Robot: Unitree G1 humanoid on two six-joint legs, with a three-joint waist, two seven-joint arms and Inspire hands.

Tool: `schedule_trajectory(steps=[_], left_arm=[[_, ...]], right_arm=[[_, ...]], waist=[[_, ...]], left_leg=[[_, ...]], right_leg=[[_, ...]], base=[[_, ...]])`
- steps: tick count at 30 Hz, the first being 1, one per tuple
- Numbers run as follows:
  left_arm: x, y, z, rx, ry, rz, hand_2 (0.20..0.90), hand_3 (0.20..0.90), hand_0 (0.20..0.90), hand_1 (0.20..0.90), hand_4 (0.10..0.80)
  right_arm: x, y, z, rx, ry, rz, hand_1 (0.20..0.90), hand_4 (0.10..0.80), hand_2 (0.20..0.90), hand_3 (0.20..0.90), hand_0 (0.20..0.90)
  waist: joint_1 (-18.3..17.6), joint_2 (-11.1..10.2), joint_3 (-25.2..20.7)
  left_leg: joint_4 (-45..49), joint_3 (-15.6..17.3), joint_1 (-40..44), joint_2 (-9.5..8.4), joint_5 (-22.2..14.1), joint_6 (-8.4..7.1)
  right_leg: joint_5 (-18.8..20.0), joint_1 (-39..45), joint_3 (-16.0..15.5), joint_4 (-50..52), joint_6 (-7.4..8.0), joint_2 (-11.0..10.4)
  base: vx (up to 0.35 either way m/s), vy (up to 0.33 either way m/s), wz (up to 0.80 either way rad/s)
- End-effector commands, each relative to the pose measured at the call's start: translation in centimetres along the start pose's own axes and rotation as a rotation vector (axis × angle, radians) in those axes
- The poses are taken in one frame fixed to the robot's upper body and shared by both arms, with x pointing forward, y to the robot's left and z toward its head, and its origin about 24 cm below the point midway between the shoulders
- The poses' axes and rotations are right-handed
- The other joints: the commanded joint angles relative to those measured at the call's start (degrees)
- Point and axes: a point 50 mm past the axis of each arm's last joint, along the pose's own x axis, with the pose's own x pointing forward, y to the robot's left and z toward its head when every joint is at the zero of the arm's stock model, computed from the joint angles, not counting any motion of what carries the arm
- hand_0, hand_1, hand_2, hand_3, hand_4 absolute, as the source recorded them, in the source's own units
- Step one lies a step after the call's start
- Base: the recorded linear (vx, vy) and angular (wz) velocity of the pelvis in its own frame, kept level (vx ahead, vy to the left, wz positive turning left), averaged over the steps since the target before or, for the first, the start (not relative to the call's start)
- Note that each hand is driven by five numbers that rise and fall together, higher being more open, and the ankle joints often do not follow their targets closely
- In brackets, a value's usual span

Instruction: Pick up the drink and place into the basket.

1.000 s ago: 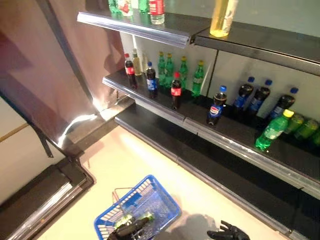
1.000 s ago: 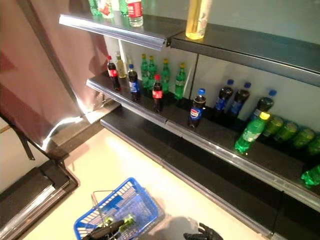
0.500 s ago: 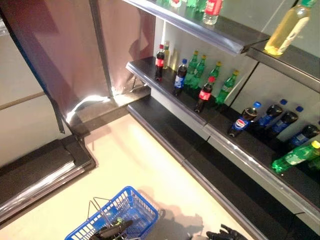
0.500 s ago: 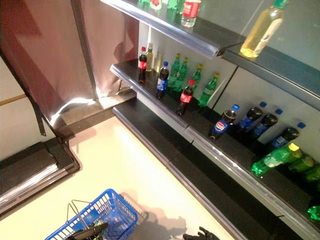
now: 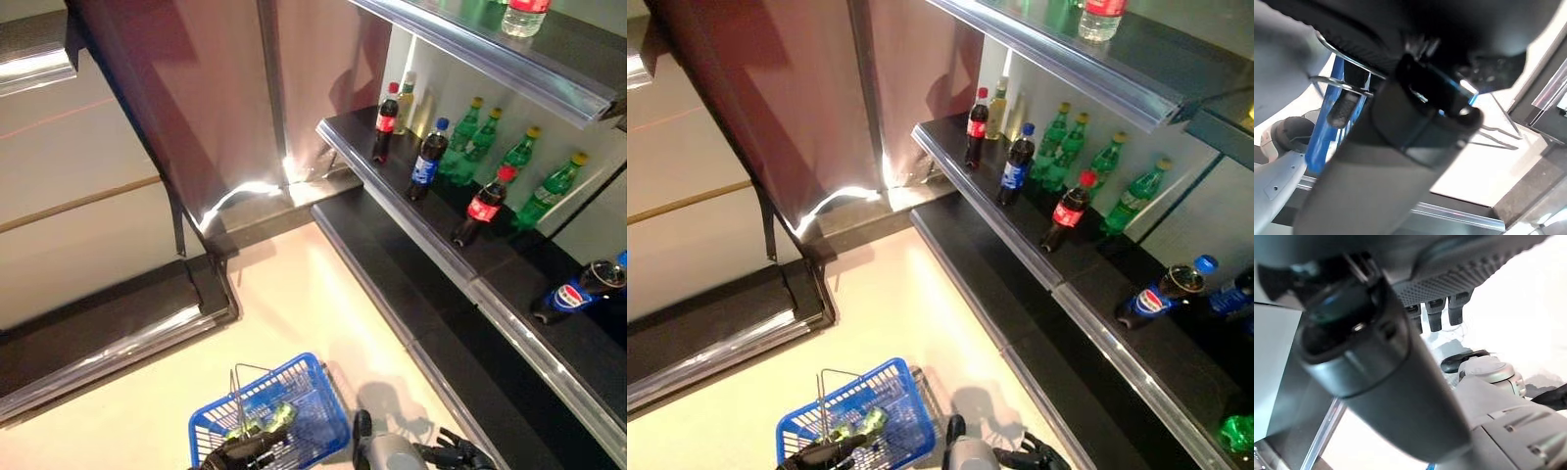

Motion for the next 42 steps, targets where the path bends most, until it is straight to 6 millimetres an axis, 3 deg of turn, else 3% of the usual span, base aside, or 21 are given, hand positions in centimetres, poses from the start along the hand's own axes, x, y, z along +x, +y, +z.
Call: schedule_trajectory(steps=[1,3,4,6,7,8,9,10,11,13,15,17,19,22,26,29,32,35,37,39,42], left_arm=[[-0.2,-0.7,2.9,0.082,-0.115,-0.128,0.300,0.200,0.300,0.300,0.100],[-0.1,-1.0,3.4,0.082,-0.142,-0.145,0.300,0.200,0.300,0.300,0.100],[0.0,-1.2,3.6,0.083,-0.151,-0.153,0.300,0.200,0.300,0.300,0.100],[0.2,-1.9,4.3,0.084,-0.175,-0.182,0.300,0.200,0.300,0.300,0.100],[0.2,-2.0,4.4,0.084,-0.178,-0.185,0.300,0.200,0.300,0.300,0.100],[0.4,-2.7,5.0,0.088,-0.186,-0.203,0.300,0.200,0.300,0.300,0.100],[0.6,-3.1,5.3,0.092,-0.188,-0.210,0.300,0.200,0.300,0.300,0.100],[0.7,-3.4,5.5,0.094,-0.189,-0.216,0.300,0.200,0.300,0.300,0.100],[0.8,-3.8,5.6,0.095,-0.191,-0.223,0.300,0.200,0.300,0.300,0.100],[0.8,-3.9,5.7,0.092,-0.190,-0.225,0.300,0.200,0.300,0.300,0.100],[0.9,-3.9,5.6,0.090,-0.183,-0.224,0.300,0.200,0.300,0.300,0.100],[1.0,-3.8,5.0,0.077,-0.173,-0.222,0.300,0.200,0.300,0.300,0.100],[0.9,-3.4,4.2,0.059,-0.172,-0.219,0.300,0.200,0.300,0.300,0.100],[0.5,-2.5,3.3,0.034,-0.175,-0.211,0.300,0.200,0.300,0.300,0.100],[0.3,-1.9,3.3,0.011,-0.188,-0.186,0.300,0.200,0.300,0.300,0.100],[0.4,-2.4,4.9,0.023,-0.214,-0.195,0.300,0.200,0.300,0.300,0.100],[0.9,-3.6,6.4,0.069,-0.227,-0.206,0.300,0.200,0.300,0.300,0.100],[0.9,-3.5,6.8,0.059,-0.251,-0.162,0.300,0.200,0.300,0.300,0.100],[0.5,-2.6,6.9,0.054,-0.272,-0.135,0.300,0.200,0.300,0.300,0.100],[0.3,-2.2,7.1,0.046,-0.282,-0.122,0.300,0.200,0.300,0.300,0.100],[0.0,-1.8,7.1,0.041,-0.278,-0.111,0.300,0.200,0.300,0.300,0.100]], right_arm=[[-0.6,-1.0,-1.7,-0.006,0.056,-0.020,0.900,0.800,0.900,0.900,0.900],[-0.6,-1.2,-1.3,-0.013,0.037,-0.030,0.900,0.800,0.900,0.900,0.900],[-0.6,-1.4,-1.1,-0.017,0.031,-0.039,0.900,0.800,0.900,0.900,0.900],[-0.6,-2.3,-0.2,-0.007,0.004,-0.065,0.900,0.800,0.900,0.900,0.900],[-0.6,-2.3,-0.1,-0.005,0.000,-0.065,0.900,0.800,0.900,0.900,0.900],[-0.6,-2.5,0.5,0.002,-0.021,-0.062,0.900,0.800,0.900,0.900,0.900],[-0.5,-2.4,0.9,0.007,-0.032,-0.057,0.900,0.800,0.900,0.900,0.900],[-0.3,-2.2,1.3,0.015,-0.043,-0.051,0.900,0.800,0.900,0.900,0.900],[-0.1,-1.7,1.8,0.019,-0.053,-0.042,0.900,0.800,0.900,0.900,0.900],[0.1,-1.3,2.2,0.009,-0.052,-0.033,0.900,0.800,0.900,0.900,0.900],[0.2,-1.2,2.2,-0.007,-0.040,-0.039,0.900,0.800,0.900,0.900,0.900],[0.1,-1.4,2.1,-0.019,-0.017,-0.051,0.900,0.800,0.900,0.900,0.900],[-0.1,-2.1,1.7,-0.037,0.003,-0.067,0.900,0.800,0.900,0.900,0.900],[-0.5,-3.1,0.9,-0.062,0.036,-0.097,0.900,0.800,0.900,0.900,0.900],[-1.3,-4.1,-0.9,-0.058,0.081,-0.110,0.900,0.800,0.900,0.900,0.900],[-1.3,-3.4,-1.8,-0.074,0.075,-0.067,0.900,0.800,0.900,0.900,0.900],[-0.7,-1.7,-1.0,-0.025,0.018,-0.039,0.900,0.800,0.900,0.900,0.900],[0.2,0.8,0.5,-0.078,-0.030,0.045,0.900,0.800,0.900,0.900,0.900],[0.5,1.9,1.4,-0.095,-0.048,0.076,0.900,0.800,0.900,0.900,0.900],[0.7,2.0,1.9,-0.095,-0.055,0.075,0.900,0.800,0.900,0.900,0.900],[0.7,1.6,2.1,-0.076,-0.057,0.060,0.900,0.800,0.900,0.900,0.900]], waist=[[-1.20,0.12,-6.04],[-0.60,1.06,-7.07],[-0.57,1.03,-7.35],[-0.13,0.66,-7.26],[-0.09,0.48,-7.21],[0.42,0.23,-6.33],[0.78,0.07,-5.93],[1.17,-0.12,-5.49],[1.64,-0.33,-5.00],[2.09,-0.46,-4.68],[2.75,-0.16,-4.56],[4.08,0.57,-4.33],[4.70,0.65,-4.10],[5.42,0.37,-4.15],[4.86,-0.61,-5.20],[4.40,-1.89,-5.59],[4.52,-2.95,-5.25],[4.91,-3.81,-4.53],[5.70,-4.66,-4.32],[5.93,-4.76,-4.79],[6.20,-4.55,-5.52]], left_leg=[[7.52,1.53,1.55,-7.15,1.86,1.55],[14.68,3.37,-1.30,-4.89,8.67,-1.76],[18.02,3.64,-2.92,-4.74,11.35,-2.87],[28.08,5.62,-8.95,-2.56,15.27,-5.22],[29.11,6.33,-9.86,-1.77,15.35,-5.31],[31.27,8.70,-13.06,2.04,13.91,-5.09],[29.93,8.99,-14.23,3.08,12.89,-4.50],[27.96,8.97,-14.97,3.35,11.87,-3.80],[23.59,8.52,-15.65,2.63,10.46,-2.57],[15.50,7.87,-16.04,1.98,9.99,-1.54],[5.01,5.25,-17.16,1.59,11.94,-2.32],[-4.82,1.53,-19.59,2.12,16.66,-4.18],[-6.80,0.00,-22.41,2.33,17.03,-4.55],[-5.65,-2.18,-22.83,1.64,16.86,-3.56],[-3.73,-1.53,-20.84,0.27,14.45,-1.57],[-4.32,0.11,-20.00,-0.62,13.35,-0.11],[-5.32,0.30,-20.58,-1.79,13.19,1.36],[-6.62,3.31,-18.96,-0.93,12.74,1.11],[-6.80,6.45,-18.29,0.09,12.12,0.39],[-6.80,8.77,-18.20,1.02,11.54,0.04],[-6.80,10.44,-17.36,1.40,10.93,0.09]], right_leg=[[7.66,-5.09,0.21,-7.91,3.36,1.59],[5.65,-0.78,-0.38,-10.47,1.43,2.76],[4.97,-0.10,-0.29,-10.73,0.75,2.82],[2.87,2.25,0.13,-10.92,-0.93,2.66],[2.48,2.54,0.06,-10.80,-1.14,2.50],[0.90,4.19,-0.17,-10.06,-1.76,2.21],[0.57,4.87,0.04,-9.92,-1.68,1.95],[0.37,5.64,0.62,-9.98,-1.48,1.73],[0.15,6.60,2.17,-10.23,-1.00,1.70],[-0.12,7.78,4.60,-10.94,-0.20,2.11],[-0.94,9.22,7.17,-11.44,0.55,2.91],[-2.49,11.19,10.44,-11.30,0.87,4.11],[-4.53,12.96,13.36,-10.37,0.81,4.68],[-7.36,15.94,16.36,-9.03,1.04,4.24],[-8.36,17.29,17.12,-8.75,2.54,3.01],[-7.14,16.04,16.62,-8.84,3.84,1.78],[-5.32,12.68,16.75,-8.44,5.13,0.79],[-1.45,7.54,11.05,-8.88,6.98,-1.18],[2.04,5.63,5.60,-10.57,8.51,-3.82],[4.77,3.90,3.72,-11.05,9.28,-6.03],[5.71,4.07,2.28,-11.29,9.54,-7.34]], base=[[0.276,-0.306,0.15],[0.246,-0.263,0.02],[0.218,-0.200,-0.04],[0.200,-0.172,-0.05],[0.202,-0.145,-0.03],[0.160,-0.068,-0.07],[0.198,-0.035,-0.18],[0.192,0.060,-0.23],[0.222,0.104,-0.30],[0.247,0.138,-0.38],[0.334,0.188,-0.40],[0.405,0.208,-0.51],[0.360,0.177,-0.64],[0.339,0.209,-0.89],[0.285,0.254,-1.64],[0.080,0.172,-0.60],[-0.013,0.222,-0.54],[-0.068,0.137,-0.72],[-0.129,-0.009,-1.38],[-0.118,-0.037,-1.14],[-0.036,-0.050,-0.49]])
